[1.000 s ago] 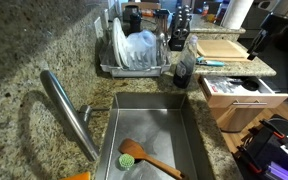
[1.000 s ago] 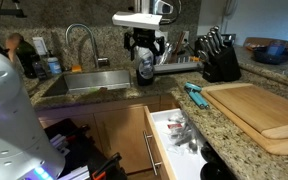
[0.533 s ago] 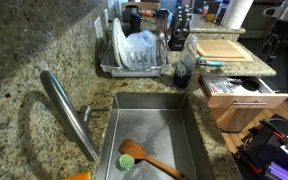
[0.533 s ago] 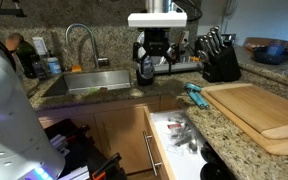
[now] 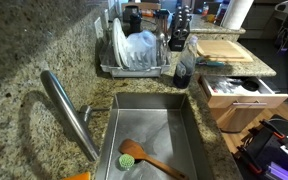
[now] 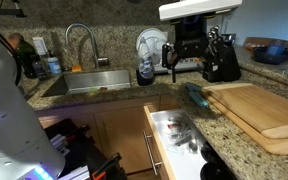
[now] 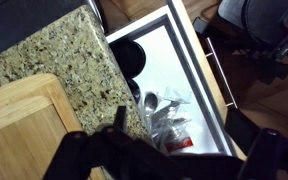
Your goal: Put the blue utensil into the drawer.
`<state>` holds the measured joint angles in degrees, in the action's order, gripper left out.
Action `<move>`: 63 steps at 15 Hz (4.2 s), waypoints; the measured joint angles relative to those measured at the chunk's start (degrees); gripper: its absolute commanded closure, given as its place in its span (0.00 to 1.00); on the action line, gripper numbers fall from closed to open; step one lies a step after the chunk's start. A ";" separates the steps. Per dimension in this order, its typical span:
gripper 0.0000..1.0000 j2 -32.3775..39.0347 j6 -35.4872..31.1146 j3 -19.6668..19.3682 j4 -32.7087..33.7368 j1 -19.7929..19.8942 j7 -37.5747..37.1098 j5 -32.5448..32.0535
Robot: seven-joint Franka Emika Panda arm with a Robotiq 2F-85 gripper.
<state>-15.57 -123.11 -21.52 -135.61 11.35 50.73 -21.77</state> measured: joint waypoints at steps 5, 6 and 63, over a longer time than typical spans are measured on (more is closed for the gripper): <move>0.00 6.42 -4.33 -0.37 2.99 0.35 6.61 -2.14; 0.00 8.82 -7.15 -0.04 4.34 0.37 4.19 -2.24; 0.26 46.43 -5.95 18.45 30.64 9.08 25.69 25.69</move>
<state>30.86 -129.07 -3.07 -104.97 20.44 76.42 3.92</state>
